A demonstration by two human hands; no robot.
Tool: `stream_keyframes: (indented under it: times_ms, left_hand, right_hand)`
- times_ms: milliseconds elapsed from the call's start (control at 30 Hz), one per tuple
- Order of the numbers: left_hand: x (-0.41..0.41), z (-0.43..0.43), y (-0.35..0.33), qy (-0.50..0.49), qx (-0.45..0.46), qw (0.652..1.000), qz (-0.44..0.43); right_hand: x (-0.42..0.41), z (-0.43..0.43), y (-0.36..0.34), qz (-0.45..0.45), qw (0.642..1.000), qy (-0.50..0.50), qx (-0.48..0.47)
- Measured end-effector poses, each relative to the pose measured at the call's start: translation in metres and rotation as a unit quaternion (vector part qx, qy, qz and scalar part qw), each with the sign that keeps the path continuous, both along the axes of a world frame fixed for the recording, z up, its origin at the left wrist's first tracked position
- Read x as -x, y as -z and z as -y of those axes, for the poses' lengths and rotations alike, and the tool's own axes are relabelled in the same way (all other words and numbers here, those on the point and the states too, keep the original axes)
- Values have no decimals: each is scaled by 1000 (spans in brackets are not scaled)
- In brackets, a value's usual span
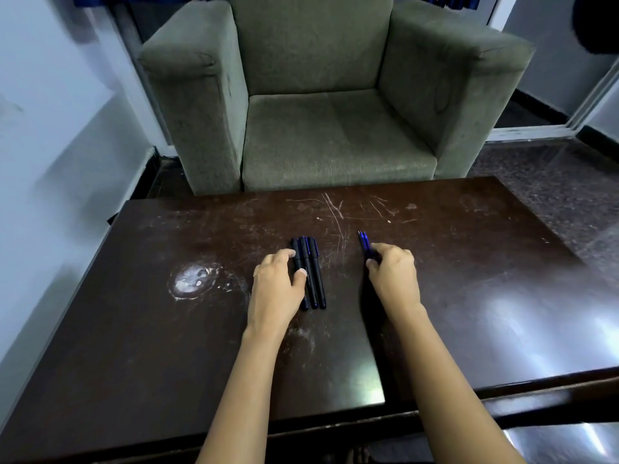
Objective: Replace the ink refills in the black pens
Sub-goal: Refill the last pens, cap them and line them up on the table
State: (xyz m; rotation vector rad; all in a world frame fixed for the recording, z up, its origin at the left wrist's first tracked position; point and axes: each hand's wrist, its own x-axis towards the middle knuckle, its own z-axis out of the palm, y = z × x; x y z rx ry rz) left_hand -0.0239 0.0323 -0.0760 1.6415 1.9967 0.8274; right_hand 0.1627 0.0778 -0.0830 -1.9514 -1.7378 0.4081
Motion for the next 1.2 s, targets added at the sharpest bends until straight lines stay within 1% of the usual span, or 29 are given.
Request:
stream_keyframes:
  times_ms: [100,200,533,800,1200]
  left_hand:
    - [1,0,0,-1,3,1000,0]
    - [0,0,-1,-1,4,1000,-2]
    - [0,0,-2,-2,8,1000,-6]
    - [-1,0,-2,-5,8,1000,-1]
    - [1,0,-1,-3,4,1000,-2]
  right_hand:
    - [-9,-3,-3,-64,998,12,20]
    - [-12,-5,-2,-87,996,14,35]
    - [-9,-10,-6,-84,995,6,59]
    - [-9,-8,-8,-81,996,0,48]
    - [-5,-3,-8,-67,996,-6,57]
